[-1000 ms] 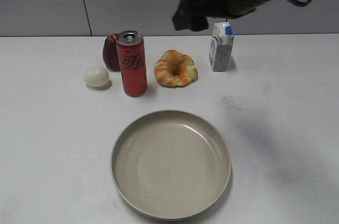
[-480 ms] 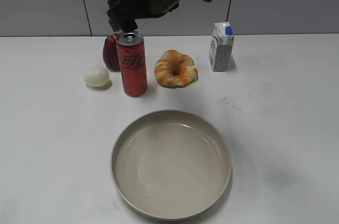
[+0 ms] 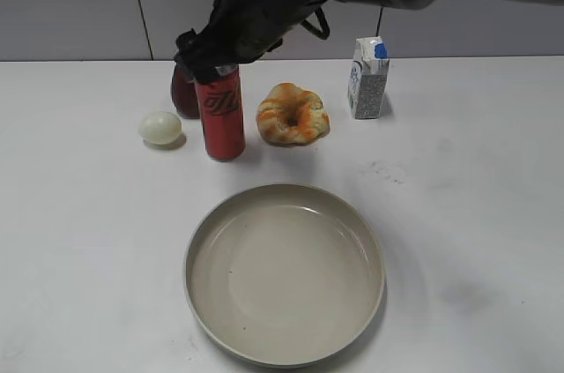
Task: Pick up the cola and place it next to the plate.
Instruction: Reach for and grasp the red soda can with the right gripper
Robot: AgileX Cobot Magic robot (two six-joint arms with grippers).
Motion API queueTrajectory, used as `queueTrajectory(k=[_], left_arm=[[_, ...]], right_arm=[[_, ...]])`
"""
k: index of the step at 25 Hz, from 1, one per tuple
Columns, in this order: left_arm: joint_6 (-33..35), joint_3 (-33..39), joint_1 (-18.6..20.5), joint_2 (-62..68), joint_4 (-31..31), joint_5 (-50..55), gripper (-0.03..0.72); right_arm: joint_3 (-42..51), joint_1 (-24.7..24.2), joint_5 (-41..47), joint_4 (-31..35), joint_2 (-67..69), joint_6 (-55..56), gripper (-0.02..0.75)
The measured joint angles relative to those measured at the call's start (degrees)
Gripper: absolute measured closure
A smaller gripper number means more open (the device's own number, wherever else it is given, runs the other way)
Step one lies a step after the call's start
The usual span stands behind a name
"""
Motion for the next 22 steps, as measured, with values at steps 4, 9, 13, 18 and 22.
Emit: queueTrajectory(k=[4, 9, 13, 18, 22], left_arm=[[0.0, 0.0, 0.0, 0.0, 0.0, 0.0, 0.459], [0.0, 0.0, 0.0, 0.0, 0.0, 0.0, 0.459], [0.0, 0.0, 0.0, 0.0, 0.0, 0.0, 0.459], [0.0, 0.0, 0.0, 0.0, 0.0, 0.0, 0.459], [0.0, 0.0, 0.0, 0.0, 0.0, 0.0, 0.459]], right_arm=[[-1.3, 0.0, -1.0, -0.1, 2.3, -0.1, 0.082], [-1.8, 0.0, -3.2, -0.2, 4.2, -0.9, 0.162], [-1.9, 0.0, -3.7, -0.6, 4.2, -1.2, 0.229], [-4.9, 0.0, 0.0, -1.3, 4.3, -1.2, 0.229], [-9.3, 0.0, 5.1, -0.2, 3.2, -1.3, 0.229]])
